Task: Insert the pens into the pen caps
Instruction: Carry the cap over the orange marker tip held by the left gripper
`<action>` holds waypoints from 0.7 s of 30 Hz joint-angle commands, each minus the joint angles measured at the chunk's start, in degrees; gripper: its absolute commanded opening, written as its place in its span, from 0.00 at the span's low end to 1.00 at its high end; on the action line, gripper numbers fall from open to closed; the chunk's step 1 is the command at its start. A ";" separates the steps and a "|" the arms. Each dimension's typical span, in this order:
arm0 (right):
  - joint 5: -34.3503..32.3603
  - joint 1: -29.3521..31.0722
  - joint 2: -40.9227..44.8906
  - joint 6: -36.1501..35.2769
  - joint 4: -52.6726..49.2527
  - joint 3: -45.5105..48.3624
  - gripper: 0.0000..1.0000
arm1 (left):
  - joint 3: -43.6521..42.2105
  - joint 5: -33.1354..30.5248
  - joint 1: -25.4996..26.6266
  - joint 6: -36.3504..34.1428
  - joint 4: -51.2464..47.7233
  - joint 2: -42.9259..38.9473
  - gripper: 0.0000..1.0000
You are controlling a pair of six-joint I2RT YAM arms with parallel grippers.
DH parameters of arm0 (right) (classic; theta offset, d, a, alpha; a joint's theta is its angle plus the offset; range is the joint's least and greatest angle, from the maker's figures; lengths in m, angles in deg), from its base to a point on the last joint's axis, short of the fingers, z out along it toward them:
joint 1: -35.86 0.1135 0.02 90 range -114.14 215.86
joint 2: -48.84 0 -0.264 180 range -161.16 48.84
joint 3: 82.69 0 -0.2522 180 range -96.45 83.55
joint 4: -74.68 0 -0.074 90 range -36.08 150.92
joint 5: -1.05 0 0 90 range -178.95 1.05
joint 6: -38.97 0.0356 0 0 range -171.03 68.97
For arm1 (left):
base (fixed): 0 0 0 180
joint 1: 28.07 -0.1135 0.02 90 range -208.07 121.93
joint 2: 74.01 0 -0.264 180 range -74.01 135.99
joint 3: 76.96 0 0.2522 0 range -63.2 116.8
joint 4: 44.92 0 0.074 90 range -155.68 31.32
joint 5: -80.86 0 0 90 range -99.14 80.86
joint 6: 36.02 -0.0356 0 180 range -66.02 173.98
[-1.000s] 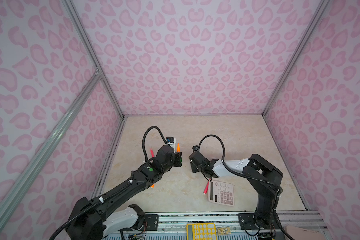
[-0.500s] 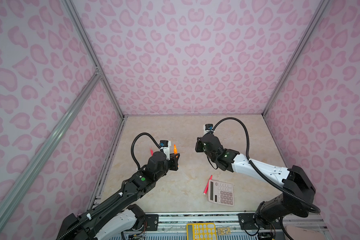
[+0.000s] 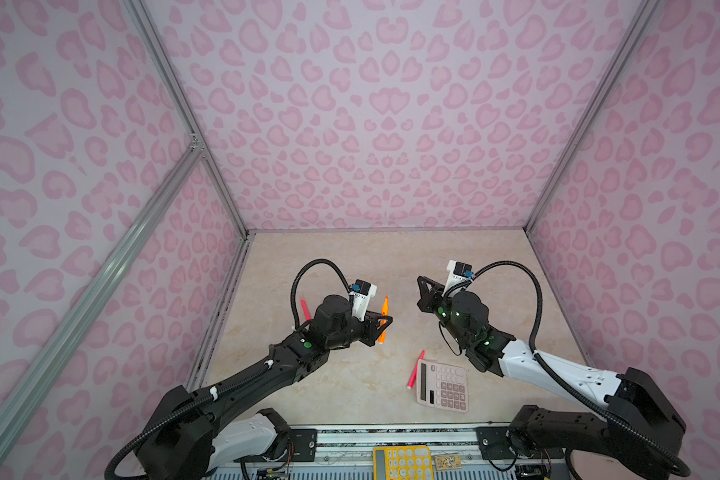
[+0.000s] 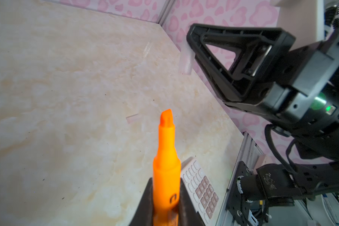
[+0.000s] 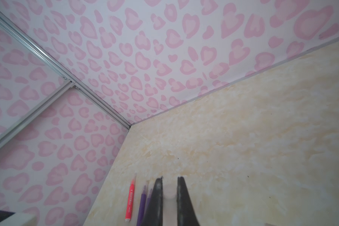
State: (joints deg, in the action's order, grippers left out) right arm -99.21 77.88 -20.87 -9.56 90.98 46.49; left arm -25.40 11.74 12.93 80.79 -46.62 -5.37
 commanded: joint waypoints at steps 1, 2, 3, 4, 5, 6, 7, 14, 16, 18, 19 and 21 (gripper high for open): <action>5.28 -0.40 0.80 1.00 3.13 0.11 0.00 | 1.10 4.86 0.05 -0.91 3.86 2.30 0.03; 6.45 -0.37 0.87 1.13 2.74 -0.02 0.00 | 1.15 5.38 0.07 -0.58 4.31 3.07 0.03; 7.17 -0.25 0.74 1.48 2.80 -0.04 0.00 | 1.28 5.67 0.22 -0.29 4.61 3.70 0.03; 8.42 -0.30 0.45 1.88 3.68 0.01 0.00 | 1.46 5.99 0.28 -0.01 4.80 4.36 0.03; 9.65 -0.27 0.01 2.34 4.50 0.05 0.00 | 1.65 6.32 0.42 0.13 4.89 5.01 0.03; 10.60 -0.14 -0.39 2.65 4.88 -0.05 0.00 | 1.93 6.30 0.53 0.25 4.91 5.48 0.03; 11.22 0.11 -0.89 2.91 5.53 -0.10 0.00 | 2.11 6.35 0.66 0.35 4.86 5.88 0.03; 12.98 2.33 -4.21 2.02 7.33 -1.74 0.00 | 2.26 5.50 0.97 -0.13 4.35 5.92 0.03; 13.16 2.70 -4.77 2.08 8.19 -1.64 0.00 | 2.05 4.46 0.98 -0.25 3.91 5.15 0.03; 12.87 3.27 -4.95 2.12 8.95 -1.24 0.00 | 1.69 3.26 1.00 -0.26 3.68 4.26 0.03; 12.50 3.53 -4.90 2.10 9.13 -1.15 0.00 | 1.48 2.84 1.01 -0.19 3.63 3.86 0.03; 12.07 3.96 -4.90 1.64 9.14 -1.14 0.00 | 1.35 2.17 1.00 -0.22 3.35 3.23 0.03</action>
State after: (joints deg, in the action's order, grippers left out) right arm -87.19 81.40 -25.57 -7.26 97.08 45.10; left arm -23.84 15.46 13.93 80.90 -45.01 -1.24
